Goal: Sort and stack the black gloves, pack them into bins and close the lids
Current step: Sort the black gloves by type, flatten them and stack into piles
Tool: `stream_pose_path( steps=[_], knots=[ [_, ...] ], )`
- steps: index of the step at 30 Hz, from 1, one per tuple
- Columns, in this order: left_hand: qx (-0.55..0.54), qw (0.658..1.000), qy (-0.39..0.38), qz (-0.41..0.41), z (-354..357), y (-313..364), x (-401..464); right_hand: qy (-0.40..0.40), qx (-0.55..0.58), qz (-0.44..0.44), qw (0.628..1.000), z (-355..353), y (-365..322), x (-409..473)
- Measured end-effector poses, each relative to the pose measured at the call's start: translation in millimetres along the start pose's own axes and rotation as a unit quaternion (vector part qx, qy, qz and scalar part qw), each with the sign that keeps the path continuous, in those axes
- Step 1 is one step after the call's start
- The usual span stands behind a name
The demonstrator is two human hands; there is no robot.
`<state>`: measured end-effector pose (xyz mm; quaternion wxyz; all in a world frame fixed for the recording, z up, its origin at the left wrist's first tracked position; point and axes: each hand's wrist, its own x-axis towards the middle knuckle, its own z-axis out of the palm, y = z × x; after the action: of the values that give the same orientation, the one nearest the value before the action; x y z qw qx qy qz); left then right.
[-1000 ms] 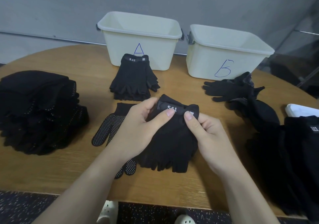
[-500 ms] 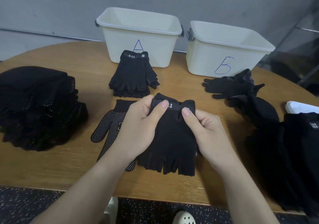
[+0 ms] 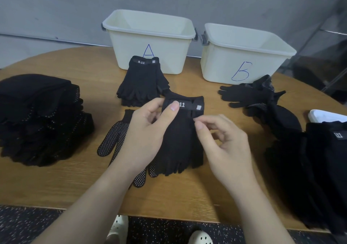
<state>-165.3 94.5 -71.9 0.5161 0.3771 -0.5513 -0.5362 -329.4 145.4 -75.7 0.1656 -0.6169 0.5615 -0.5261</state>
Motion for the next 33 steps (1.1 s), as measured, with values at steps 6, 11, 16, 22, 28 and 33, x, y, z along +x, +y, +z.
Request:
stream_pose_path(
  steps=[6, 11, 16, 22, 28, 33],
  knots=[
    [-0.028, 0.993, -0.116, -0.024, 9, -3, -3, -0.01, 0.099, 0.102, 0.99, -1, -14, 3],
    [0.035, 0.99, -0.135, 0.009, 11, -6, -5, 0.011, 0.155, 0.147, 0.977, -3, -13, 7],
    [0.111, 0.992, 0.016, 0.051, 2, -10, 2, 0.046, 0.21, 0.219, 0.952, -4, -10, 12],
    [0.095, 0.993, -0.044, -0.058, 1, -8, 3, -0.017, 0.278, 0.237, 0.931, -4, -11, 10],
    [0.034, 0.997, -0.007, -0.076, 1, -9, 2, -0.043, 0.108, 0.154, 0.981, -6, 0, 9],
    [0.244, 0.967, 0.008, -0.067, -5, -18, 7, -0.045, 0.019, 0.184, 0.982, -15, 19, 5]
  ],
)
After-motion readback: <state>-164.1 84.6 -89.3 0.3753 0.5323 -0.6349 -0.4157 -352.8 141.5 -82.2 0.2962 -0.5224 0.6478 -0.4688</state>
